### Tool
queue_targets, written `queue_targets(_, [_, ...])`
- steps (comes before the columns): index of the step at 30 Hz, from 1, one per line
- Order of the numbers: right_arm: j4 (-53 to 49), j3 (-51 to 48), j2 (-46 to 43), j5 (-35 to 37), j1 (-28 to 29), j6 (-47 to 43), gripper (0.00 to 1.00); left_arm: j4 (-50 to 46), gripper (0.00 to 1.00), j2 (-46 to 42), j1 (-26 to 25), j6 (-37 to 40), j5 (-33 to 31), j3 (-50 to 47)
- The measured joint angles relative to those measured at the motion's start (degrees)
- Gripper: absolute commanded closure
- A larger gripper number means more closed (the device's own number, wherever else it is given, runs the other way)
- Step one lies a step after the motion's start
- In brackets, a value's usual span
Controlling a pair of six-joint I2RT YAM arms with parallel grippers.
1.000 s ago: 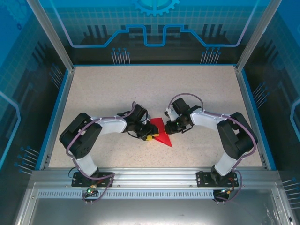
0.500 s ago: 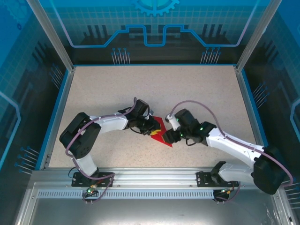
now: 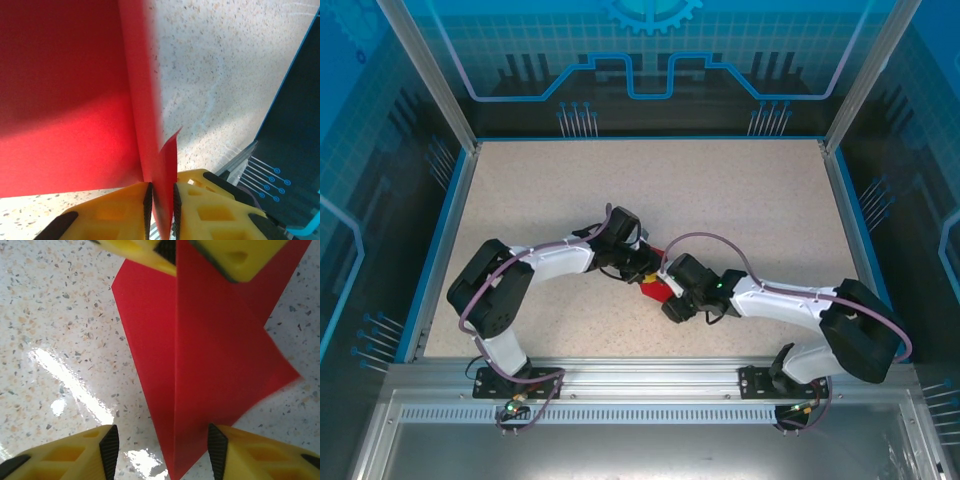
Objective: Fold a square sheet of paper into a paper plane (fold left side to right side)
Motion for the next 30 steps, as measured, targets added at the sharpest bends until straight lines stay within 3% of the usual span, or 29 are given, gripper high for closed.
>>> queue_targets(11, [-0.1,0.5,2.9,0.6,-0.1,0.4,0.85,-2.4,0.59,-0.8,0.9,0.2,-1.3,-0.1])
queue_targets(20, [0.2,0.5,3.5,-2.2,-1.4,0.5,0.93,-3.9,0.42,-6.9,3.4,0.8,-1.3,-3.5])
queue_targets(26, [0.2,0.5,3.5,-5.7,-3.6,0.6,0.98,-5.6,0.41,-10.3,5.9,2.0,-1.4,-5.9])
queue_targets(30, [0.2,0.5,3.5,-9.5,-5.9,1.0,1.00,-6.7,0.49,-11.8,6.4,2.9,-1.8,-6.9])
